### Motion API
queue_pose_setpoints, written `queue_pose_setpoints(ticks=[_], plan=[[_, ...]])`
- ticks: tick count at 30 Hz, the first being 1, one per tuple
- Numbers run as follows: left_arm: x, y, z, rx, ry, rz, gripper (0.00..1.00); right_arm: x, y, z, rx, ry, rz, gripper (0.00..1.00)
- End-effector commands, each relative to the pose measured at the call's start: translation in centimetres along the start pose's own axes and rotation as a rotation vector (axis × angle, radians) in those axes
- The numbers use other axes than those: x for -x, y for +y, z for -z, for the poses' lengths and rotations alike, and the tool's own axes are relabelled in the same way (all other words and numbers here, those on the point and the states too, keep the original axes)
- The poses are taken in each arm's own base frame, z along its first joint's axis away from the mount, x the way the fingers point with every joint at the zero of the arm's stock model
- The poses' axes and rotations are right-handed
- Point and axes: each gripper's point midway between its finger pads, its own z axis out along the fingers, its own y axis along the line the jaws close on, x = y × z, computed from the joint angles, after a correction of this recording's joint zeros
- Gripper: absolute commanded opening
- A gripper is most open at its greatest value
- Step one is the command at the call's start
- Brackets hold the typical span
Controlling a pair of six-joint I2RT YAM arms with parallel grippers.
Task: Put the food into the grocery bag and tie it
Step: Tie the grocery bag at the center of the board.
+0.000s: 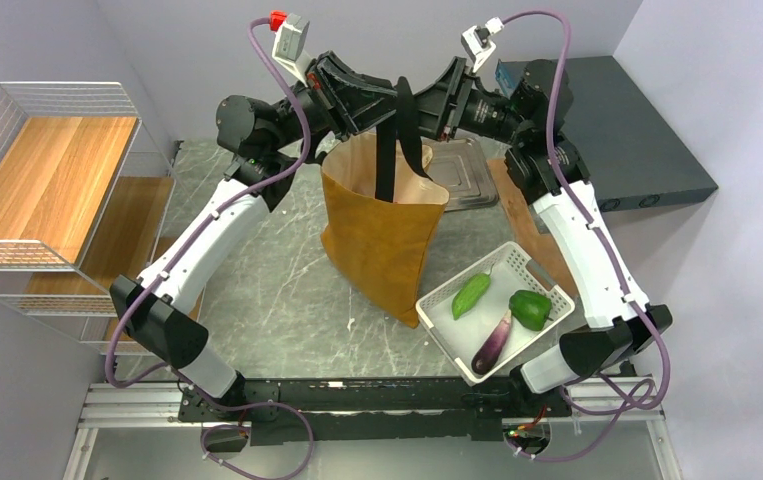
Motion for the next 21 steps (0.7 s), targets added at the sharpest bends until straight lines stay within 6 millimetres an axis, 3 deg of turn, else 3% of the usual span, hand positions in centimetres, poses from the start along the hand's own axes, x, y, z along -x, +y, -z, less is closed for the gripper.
queue_pose_setpoints(ticks=[1, 6, 15, 21], plan=[[6.0, -5.5, -0.5, -0.109, -0.170, -0.152, 0.00, 0.8, 4.5, 1.3, 0.080, -0.018, 0.102, 0.63], [6.0, -5.1, -0.6, -0.097, -0.165, -0.142, 0.00, 2.1, 7.6, 1.9, 0.143, -0.062, 0.127, 0.48], [5.5, -4.1, -1.0, -0.064, -0.121, -0.120, 0.00, 5.1, 13.4, 2.9, 0.352, -0.208, 0.125, 0.49], [5.6, -3.6, -1.2, -0.039, -0.114, -0.113, 0.00, 5.6, 14.0, 2.3, 0.393, -0.193, 0.111, 0.49]])
